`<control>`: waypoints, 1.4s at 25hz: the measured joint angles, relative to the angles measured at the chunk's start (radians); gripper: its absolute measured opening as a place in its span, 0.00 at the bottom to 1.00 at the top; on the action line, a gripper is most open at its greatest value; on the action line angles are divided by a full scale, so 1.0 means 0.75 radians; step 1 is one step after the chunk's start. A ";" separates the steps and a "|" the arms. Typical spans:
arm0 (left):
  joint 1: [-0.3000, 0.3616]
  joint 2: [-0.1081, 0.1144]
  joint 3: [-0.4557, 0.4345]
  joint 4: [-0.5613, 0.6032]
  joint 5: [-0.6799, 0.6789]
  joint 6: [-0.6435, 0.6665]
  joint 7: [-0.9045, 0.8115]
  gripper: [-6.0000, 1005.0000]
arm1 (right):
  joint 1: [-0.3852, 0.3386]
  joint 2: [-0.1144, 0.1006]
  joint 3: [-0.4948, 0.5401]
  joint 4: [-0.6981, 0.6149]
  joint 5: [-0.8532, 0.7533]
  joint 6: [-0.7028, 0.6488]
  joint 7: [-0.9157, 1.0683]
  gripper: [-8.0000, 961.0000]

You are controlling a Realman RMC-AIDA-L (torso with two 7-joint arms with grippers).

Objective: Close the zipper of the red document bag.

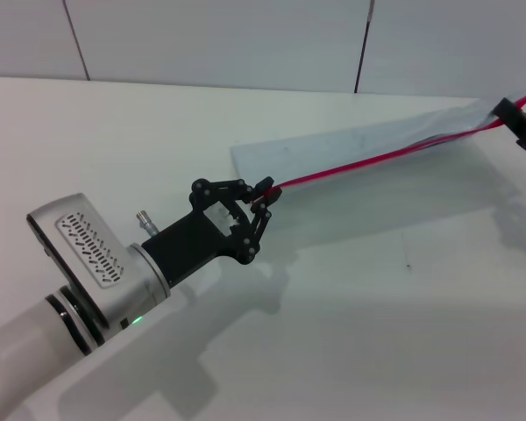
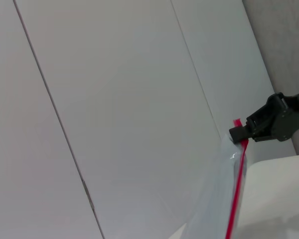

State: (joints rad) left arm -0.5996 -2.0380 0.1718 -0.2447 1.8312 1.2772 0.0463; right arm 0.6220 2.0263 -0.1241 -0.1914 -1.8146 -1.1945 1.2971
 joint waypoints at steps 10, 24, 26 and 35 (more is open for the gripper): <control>0.006 0.001 -0.003 -0.001 -0.002 -0.001 0.003 0.09 | -0.030 0.001 0.077 0.004 -0.001 -0.002 -0.041 0.09; 0.008 0.000 -0.020 0.007 -0.015 0.000 0.010 0.09 | -0.014 0.000 0.068 -0.002 -0.018 0.041 -0.041 0.11; 0.009 0.000 -0.021 0.007 -0.016 0.004 0.010 0.13 | -0.010 0.000 0.066 -0.006 -0.028 0.050 -0.051 0.11; 0.035 0.004 -0.103 0.007 -0.016 0.018 0.010 0.42 | -0.034 0.010 0.120 0.054 0.027 -0.083 -0.385 0.39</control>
State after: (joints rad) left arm -0.5734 -2.0351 0.0943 -0.2395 1.8191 1.2903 0.0538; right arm 0.5962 2.0339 -0.0344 -0.1512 -1.7940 -1.2569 1.0086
